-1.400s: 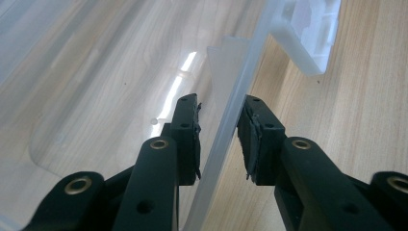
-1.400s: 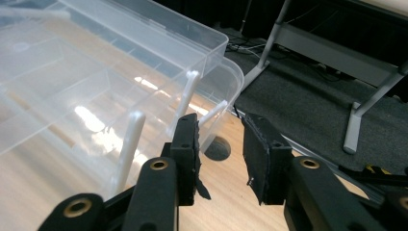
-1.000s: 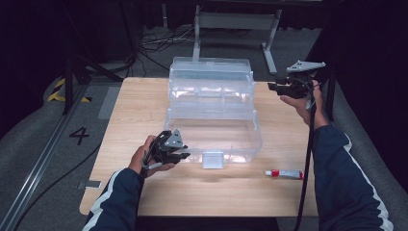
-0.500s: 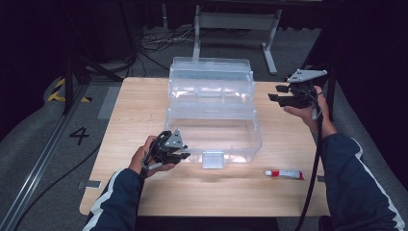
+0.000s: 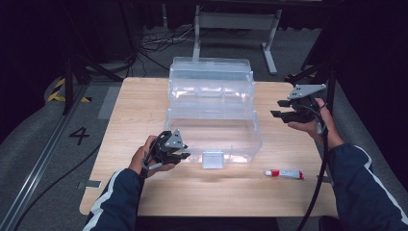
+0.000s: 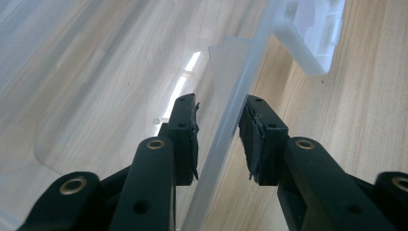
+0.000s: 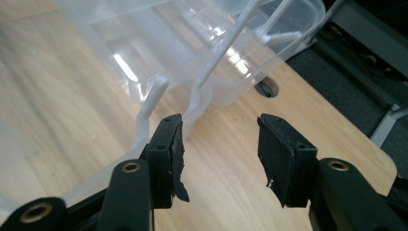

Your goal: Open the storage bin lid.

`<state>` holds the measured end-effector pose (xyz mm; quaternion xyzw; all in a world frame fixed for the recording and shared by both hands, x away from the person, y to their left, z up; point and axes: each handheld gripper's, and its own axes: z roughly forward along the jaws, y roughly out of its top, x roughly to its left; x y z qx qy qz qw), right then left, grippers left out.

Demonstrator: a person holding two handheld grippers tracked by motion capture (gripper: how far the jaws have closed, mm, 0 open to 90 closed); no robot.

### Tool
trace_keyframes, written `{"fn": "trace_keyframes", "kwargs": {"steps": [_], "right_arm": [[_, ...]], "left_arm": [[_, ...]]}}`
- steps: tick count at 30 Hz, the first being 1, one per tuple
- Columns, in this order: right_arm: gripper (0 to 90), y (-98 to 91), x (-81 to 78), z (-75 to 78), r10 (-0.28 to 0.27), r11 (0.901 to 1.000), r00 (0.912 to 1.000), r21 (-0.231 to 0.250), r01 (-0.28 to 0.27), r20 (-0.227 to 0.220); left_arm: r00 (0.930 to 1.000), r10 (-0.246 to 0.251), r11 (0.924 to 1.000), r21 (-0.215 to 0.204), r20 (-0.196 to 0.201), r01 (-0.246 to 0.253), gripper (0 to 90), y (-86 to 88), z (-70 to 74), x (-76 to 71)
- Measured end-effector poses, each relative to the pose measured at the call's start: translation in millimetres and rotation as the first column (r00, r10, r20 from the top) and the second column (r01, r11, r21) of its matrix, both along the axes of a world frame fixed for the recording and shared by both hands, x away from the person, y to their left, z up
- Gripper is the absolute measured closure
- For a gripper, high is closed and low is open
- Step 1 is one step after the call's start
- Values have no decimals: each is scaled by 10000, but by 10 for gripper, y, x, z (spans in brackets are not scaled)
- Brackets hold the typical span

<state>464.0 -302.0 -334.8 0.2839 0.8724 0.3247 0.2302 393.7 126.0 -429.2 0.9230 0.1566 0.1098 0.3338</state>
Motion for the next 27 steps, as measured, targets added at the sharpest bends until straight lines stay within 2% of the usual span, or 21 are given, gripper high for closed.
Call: {"fn": "trace_keyframes", "kwargs": {"steps": [6,12,16,20,27], "right_arm": [[504,-43,-134,-99,330,9992,9987,-231,-340,-390],[510,-106,-331,-243,719,9962,9928,-415,-761,-957],[515,-125,-424,-314,955,9934,9889,-522,-1020,-1141],[517,-117,-526,-396,1256,9872,9798,-787,-1390,-1554],[535,-110,-652,-541,2000,9658,9486,-1138,-2330,-2453]], "left_arm": [[10000,-38,9999,125,84,37,680,-4,2,-3],[10000,-16,9999,152,98,14,676,-8,2,-6],[9999,-12,9999,143,111,11,674,-9,1,-5],[9999,11,9999,140,116,-12,673,-11,0,-7],[9999,33,9999,124,125,-35,671,-12,-1,-9]]}}
